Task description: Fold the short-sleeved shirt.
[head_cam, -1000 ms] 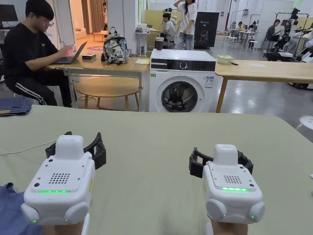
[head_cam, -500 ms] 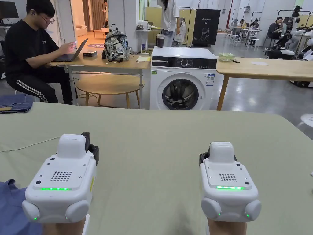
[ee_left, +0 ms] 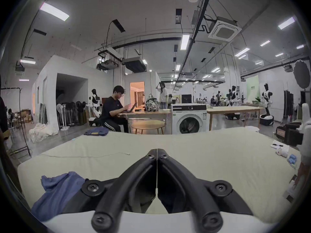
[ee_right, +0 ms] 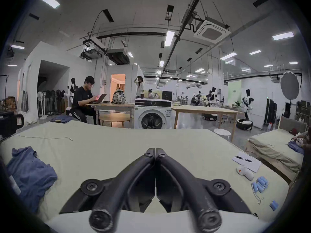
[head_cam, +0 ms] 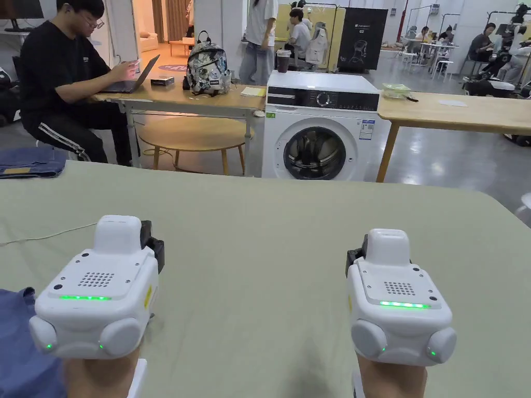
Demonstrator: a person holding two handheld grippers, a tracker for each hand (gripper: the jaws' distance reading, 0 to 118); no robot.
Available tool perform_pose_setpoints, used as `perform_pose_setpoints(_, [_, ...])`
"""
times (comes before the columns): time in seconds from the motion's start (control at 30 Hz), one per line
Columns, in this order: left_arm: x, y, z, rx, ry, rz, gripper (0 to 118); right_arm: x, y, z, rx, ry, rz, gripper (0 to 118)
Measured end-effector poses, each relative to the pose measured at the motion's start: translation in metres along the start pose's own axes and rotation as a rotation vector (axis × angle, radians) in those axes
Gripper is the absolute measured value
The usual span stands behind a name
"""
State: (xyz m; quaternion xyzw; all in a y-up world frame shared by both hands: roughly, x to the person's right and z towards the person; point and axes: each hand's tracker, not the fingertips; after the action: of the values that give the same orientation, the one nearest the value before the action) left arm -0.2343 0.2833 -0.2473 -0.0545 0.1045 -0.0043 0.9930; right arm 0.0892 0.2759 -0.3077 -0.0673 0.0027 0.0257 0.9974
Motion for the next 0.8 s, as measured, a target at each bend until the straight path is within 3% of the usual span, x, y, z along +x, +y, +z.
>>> perform_pose_setpoints(0.4, [-0.121,-0.021,0.015,-0.303,0.127,-0.003,0,-0.041,-0.003,-0.003,-0.011,0.095,0.036,0])
perform_pose_setpoints(0.8, [-0.220,-0.063,0.015,-0.706,0.133,0.092,0,-0.085,-0.024,-0.007,-0.100,0.199,0.041,0])
